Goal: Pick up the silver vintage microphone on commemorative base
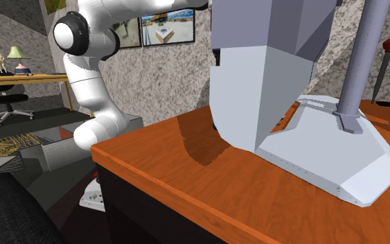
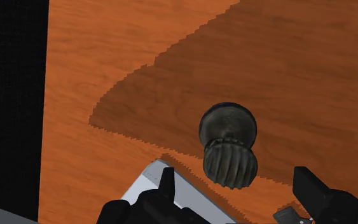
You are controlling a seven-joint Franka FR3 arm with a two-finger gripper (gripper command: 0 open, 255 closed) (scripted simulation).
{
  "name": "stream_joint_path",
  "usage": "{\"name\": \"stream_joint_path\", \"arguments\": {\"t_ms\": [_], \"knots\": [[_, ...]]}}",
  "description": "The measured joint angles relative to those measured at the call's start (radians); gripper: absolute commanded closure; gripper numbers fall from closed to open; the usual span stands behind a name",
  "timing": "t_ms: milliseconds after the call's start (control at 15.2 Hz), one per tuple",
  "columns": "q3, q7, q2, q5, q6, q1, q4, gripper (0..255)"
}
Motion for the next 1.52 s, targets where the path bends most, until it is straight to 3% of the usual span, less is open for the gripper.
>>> {"name": "stream_joint_path", "arguments": {"t_ms": [396, 462, 1122, 1518], "knots": [[-0.002, 0.011, -0.024, -0.003, 0.077, -0.001, -0.101, 0], [-0.002, 0.012, -0.027, -0.003, 0.082, -0.001, -0.109, 255], [0.000, 0.014, -0.031, -0.002, 0.087, 0.000, -0.117, 255], [0.001, 0.005, -0.003, -0.002, 0.019, 0.000, -0.021, 255]]}}
